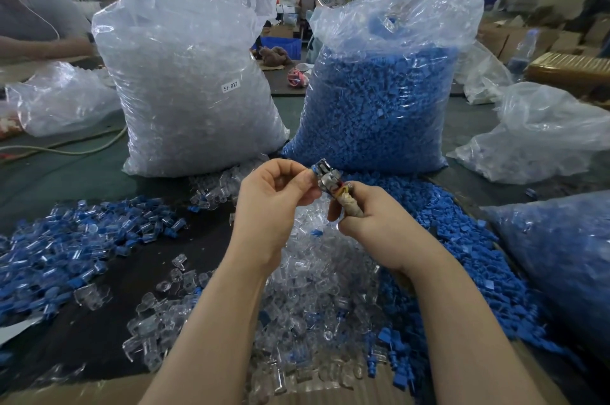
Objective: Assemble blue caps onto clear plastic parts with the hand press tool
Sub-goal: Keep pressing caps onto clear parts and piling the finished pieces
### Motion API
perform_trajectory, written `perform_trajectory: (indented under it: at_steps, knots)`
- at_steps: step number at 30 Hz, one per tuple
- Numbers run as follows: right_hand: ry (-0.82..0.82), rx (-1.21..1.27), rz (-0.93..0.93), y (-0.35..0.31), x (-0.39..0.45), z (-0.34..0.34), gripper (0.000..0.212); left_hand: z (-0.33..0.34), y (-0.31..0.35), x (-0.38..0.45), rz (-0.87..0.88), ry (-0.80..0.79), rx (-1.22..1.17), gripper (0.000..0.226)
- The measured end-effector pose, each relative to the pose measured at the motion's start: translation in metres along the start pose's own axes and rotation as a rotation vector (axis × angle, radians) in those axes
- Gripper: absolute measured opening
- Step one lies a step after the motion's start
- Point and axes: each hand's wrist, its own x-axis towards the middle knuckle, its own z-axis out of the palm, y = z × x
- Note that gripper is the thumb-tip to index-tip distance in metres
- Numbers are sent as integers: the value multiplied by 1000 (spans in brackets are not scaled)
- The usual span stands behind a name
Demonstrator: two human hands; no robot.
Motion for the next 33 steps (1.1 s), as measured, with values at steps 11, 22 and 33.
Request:
perform_trajectory:
  at_steps: [11,22,33]
  knots:
    - [245,-412,332,23,6,-12,7,-77,1,22,-371,720,-747,2]
    - [263,-591,662,35,-3,-17,22,-136,-4,14,-83,1130,-1497,44]
    - [284,-659,635,35,-3,-12,17,-85,-20,15,-284,206,710,39]
